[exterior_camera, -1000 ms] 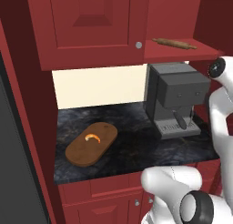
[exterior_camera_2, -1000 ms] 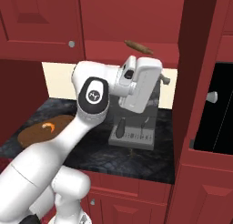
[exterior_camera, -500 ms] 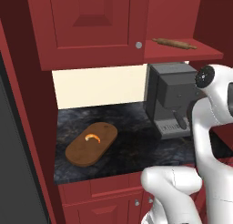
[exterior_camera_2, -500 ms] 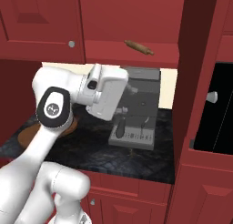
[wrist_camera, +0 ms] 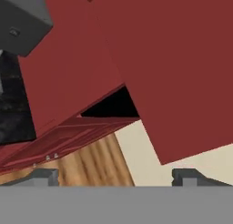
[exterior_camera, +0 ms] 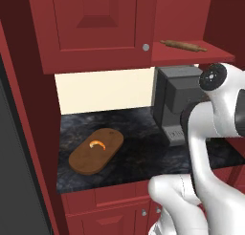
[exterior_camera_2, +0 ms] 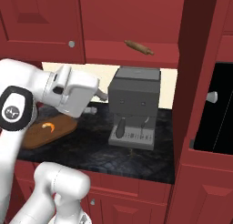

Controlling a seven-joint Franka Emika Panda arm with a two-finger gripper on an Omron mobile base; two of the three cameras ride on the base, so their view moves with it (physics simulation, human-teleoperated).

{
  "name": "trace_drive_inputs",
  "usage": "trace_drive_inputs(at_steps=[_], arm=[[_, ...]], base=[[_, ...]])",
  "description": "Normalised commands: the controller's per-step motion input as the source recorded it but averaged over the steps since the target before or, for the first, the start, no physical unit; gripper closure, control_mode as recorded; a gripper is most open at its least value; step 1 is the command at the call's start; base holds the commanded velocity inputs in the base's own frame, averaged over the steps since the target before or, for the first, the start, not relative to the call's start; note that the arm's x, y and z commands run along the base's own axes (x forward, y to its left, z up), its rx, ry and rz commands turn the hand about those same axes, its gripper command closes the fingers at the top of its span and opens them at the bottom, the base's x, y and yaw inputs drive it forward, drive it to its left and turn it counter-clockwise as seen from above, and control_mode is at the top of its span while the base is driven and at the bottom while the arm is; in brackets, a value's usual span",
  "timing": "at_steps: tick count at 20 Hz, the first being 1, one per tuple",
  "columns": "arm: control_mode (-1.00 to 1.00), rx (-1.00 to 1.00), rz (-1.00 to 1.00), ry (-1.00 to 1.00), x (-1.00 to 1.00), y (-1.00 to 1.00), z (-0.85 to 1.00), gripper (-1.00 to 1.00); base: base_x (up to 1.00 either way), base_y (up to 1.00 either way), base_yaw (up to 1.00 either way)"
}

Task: Open the cabinet, retrieve the rolling pin, and place it next to the meat on the cutting board to prepare for tenderizing.

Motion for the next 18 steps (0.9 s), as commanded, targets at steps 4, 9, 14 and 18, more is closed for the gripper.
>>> trace_drive_inputs(at_steps=[4, 9, 14, 18], arm=[[-1.0, 0.22, 0.0, -0.18, -0.04, 0.72, 0.12, -1.0], [-1.0, 0.23, 0.0, -0.16, 0.0, 0.61, 0.04, -1.0], [-1.0, 0.24, 0.06, -0.17, 0.02, 0.58, 0.01, -1.0], [-1.0, 0.22, 0.11, -0.2, 0.06, 0.59, 0.01, -1.0]], base=[[0.0, 0.0, 0.0], [0.0, 0.0, 0.0], [0.0, 0.0, 0.0], [0.0, 0.0, 0.0]])
